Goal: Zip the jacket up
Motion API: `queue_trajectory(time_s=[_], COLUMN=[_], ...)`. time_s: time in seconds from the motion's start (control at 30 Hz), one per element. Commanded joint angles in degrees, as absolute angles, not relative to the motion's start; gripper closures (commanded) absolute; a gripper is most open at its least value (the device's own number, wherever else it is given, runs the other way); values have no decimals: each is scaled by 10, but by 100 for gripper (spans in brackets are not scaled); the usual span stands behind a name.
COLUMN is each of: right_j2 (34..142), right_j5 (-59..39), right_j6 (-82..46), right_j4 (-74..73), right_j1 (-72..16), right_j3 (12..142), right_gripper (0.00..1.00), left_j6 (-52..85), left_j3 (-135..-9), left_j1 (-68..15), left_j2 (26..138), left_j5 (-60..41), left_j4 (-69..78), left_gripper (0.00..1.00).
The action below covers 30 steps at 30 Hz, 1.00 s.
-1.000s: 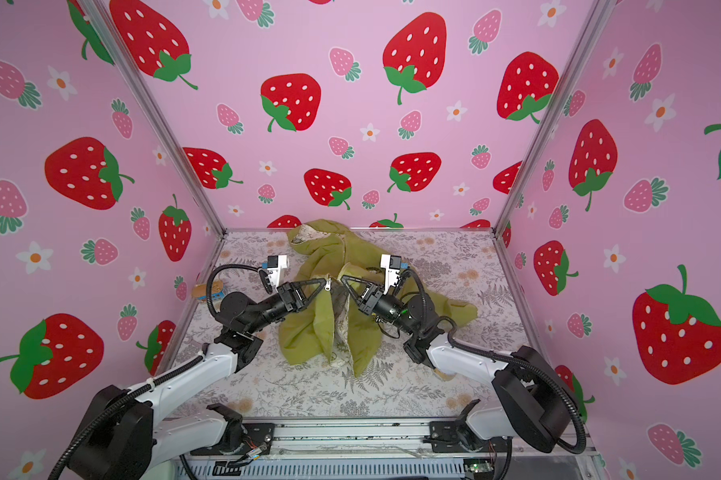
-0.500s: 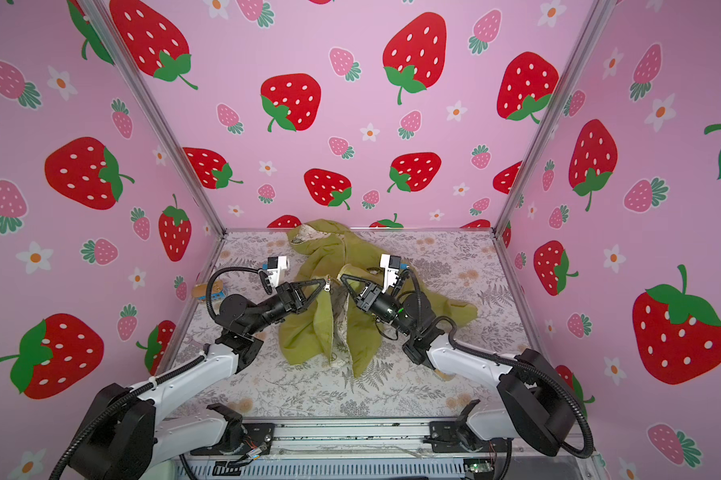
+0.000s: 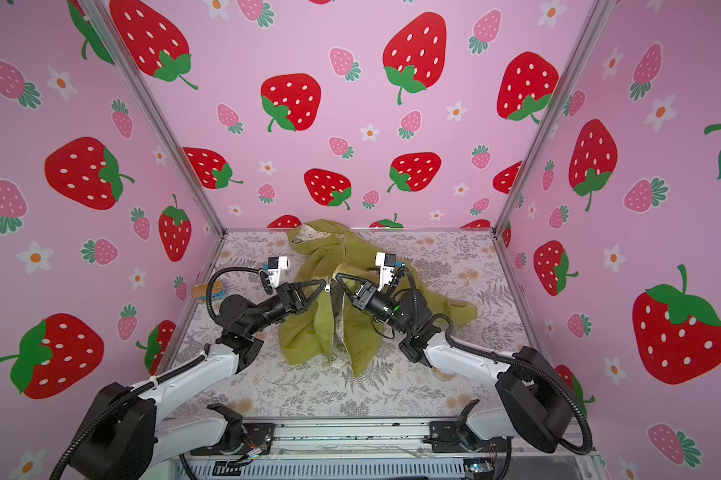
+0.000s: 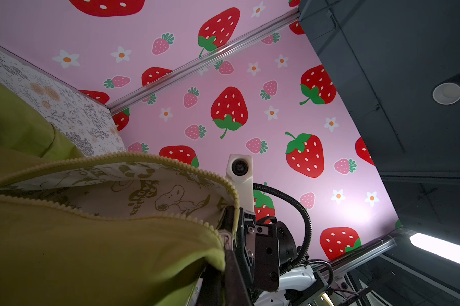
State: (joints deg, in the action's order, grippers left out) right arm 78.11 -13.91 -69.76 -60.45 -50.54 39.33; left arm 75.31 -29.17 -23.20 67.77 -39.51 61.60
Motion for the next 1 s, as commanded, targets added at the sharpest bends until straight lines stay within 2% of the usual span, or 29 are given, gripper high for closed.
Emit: queue_trajectory(time_s=[0.0, 0.97], right_j2=[787, 780], right_j5=[-134, -139], right_j6=[-708, -717], right_j4=[-616, -606], right_j1=[-509, -513], right_j3=[410, 394], right_gripper=[100, 100], left_j6=[763, 760], left_j3=[-287, -284], left_j1=[-232, -232], left_j2=[669, 664], left_j5=[-408, -406], left_j4=[658, 660], left_gripper=[100, 100])
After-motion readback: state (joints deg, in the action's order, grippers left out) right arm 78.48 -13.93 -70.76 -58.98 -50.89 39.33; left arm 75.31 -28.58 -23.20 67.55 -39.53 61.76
